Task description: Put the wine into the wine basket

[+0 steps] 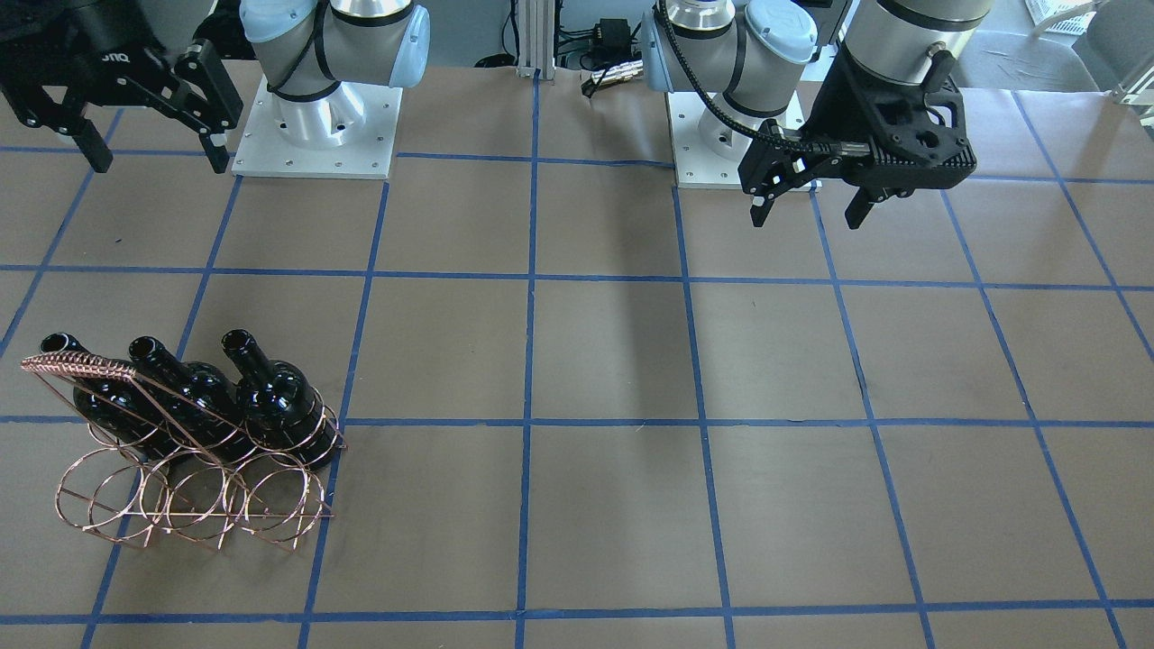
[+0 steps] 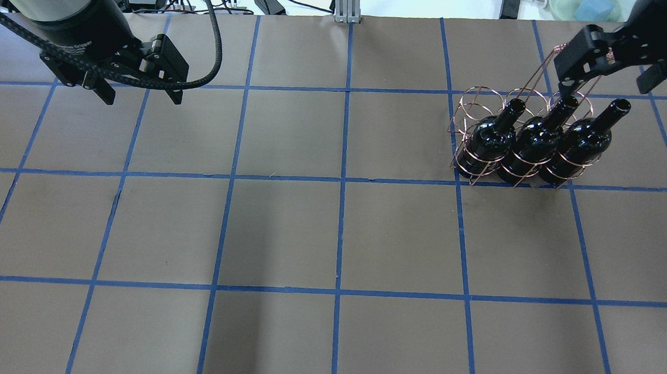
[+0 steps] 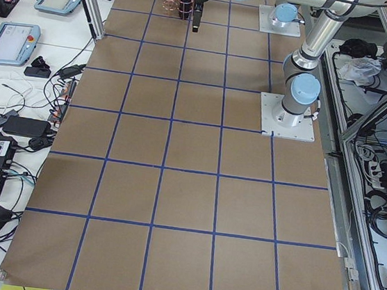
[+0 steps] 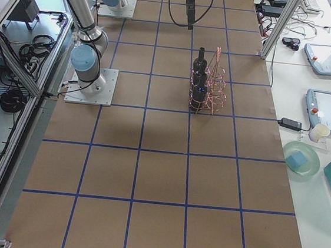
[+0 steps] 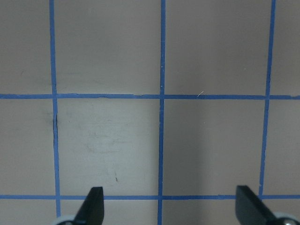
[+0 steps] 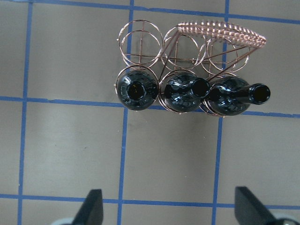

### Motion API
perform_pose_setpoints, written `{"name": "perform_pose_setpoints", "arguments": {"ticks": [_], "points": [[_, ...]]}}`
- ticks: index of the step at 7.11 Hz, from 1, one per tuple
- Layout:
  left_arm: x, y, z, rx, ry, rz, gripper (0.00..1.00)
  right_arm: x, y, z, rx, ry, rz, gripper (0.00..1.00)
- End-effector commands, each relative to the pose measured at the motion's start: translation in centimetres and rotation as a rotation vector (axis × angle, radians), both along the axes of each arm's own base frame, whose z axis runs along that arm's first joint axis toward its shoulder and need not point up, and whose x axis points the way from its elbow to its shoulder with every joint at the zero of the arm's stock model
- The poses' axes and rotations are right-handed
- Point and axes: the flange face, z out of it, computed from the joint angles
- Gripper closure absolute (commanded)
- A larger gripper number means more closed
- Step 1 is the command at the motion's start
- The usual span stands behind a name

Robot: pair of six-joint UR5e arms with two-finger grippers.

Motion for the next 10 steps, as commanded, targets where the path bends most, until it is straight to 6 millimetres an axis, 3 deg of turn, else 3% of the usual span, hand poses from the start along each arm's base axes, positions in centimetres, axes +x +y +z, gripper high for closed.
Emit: {"name": "perform_pose_setpoints", "arguments": {"ticks": [1, 4, 10], "points": [[0.1, -0.1, -0.1, 0.001, 0.001, 0.001, 0.00, 6.3, -0.8, -1.3, 0.004, -0.021, -0.083, 0.00], [0.3, -0.1, -0.1, 0.002, -0.001, 0.003, 0.00, 6.5, -4.7, -2.7, -0.068, -0.019, -0.019, 0.00], [0.2, -0.2, -0.1, 0.001, 0.001, 0.007, 0.00, 6.5, -2.8, -2.9, 0.048, -0.031, -0.015, 0.00]]}}
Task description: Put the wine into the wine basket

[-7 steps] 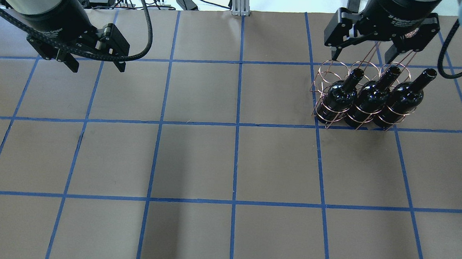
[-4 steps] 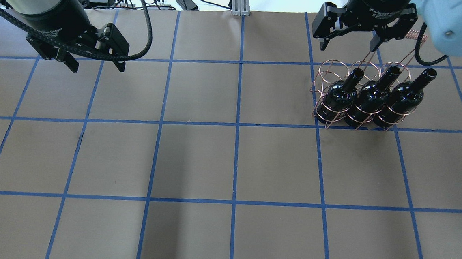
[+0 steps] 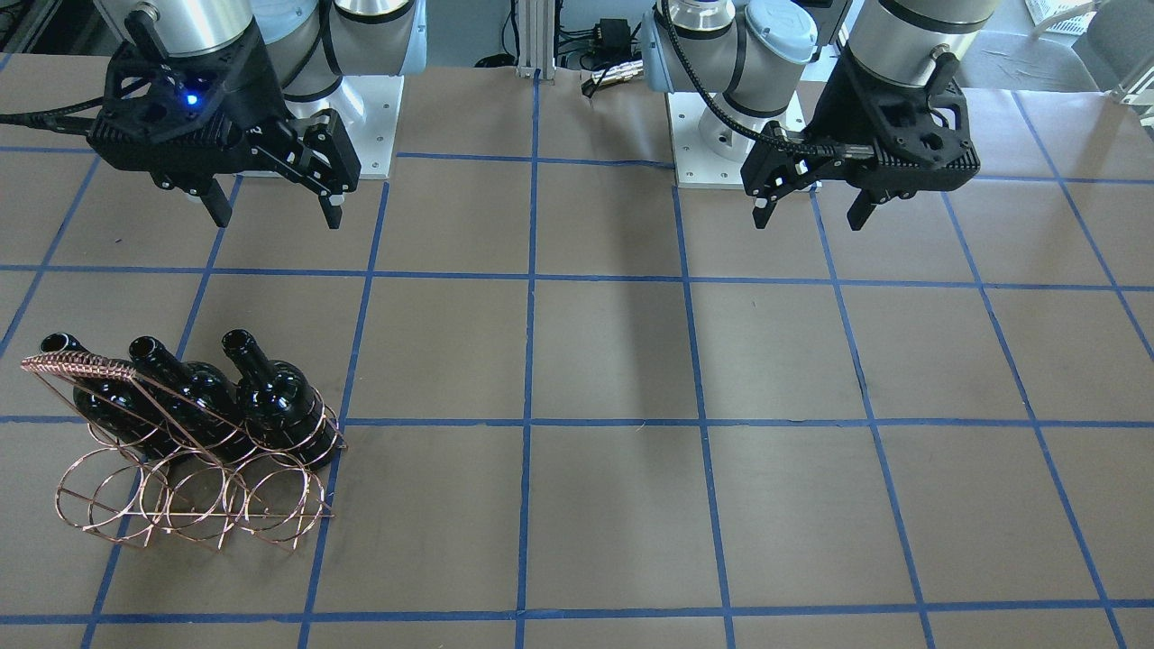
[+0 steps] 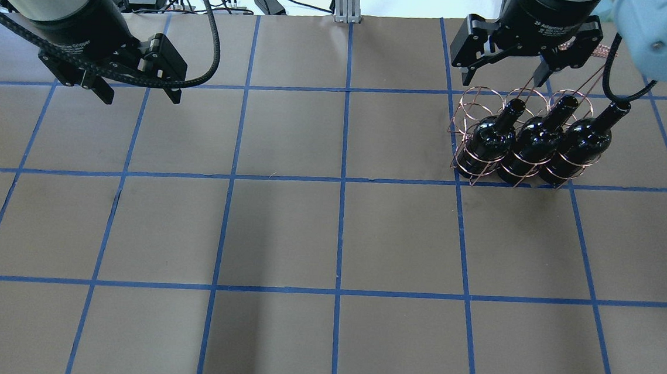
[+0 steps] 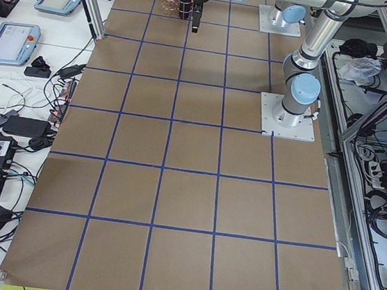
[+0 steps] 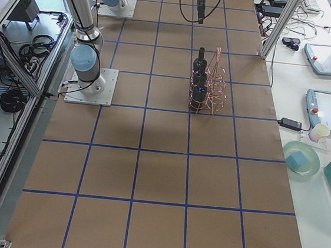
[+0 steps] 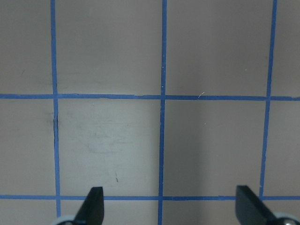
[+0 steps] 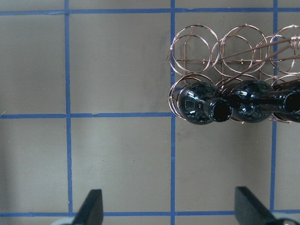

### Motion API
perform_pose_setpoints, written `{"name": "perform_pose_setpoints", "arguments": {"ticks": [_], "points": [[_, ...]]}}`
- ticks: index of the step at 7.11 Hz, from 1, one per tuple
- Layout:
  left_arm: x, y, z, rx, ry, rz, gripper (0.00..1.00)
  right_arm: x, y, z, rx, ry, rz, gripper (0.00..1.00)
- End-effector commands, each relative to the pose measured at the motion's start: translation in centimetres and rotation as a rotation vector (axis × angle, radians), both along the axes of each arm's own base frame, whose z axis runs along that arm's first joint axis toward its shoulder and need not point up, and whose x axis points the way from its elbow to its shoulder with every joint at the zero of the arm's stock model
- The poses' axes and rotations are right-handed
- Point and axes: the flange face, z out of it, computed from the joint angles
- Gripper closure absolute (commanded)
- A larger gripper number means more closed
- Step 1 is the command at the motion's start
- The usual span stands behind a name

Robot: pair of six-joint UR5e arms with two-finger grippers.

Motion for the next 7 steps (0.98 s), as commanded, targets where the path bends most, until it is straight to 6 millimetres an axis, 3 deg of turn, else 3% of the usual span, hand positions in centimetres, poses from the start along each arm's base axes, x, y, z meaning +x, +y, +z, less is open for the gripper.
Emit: {"name": "perform_pose_setpoints", "arguments": {"ticks": [1, 7], "points": [[-0.01, -0.05, -0.05, 0.001, 0.002, 0.002, 0.00, 0.07, 0.17, -0.02, 0.011, -0.006, -0.004, 0.00], [-0.06, -0.05, 0.01, 0.000, 0.006, 0.002, 0.00, -0.07, 0.11, -0.36, 0.008, 0.008, -0.003, 0.00]]}}
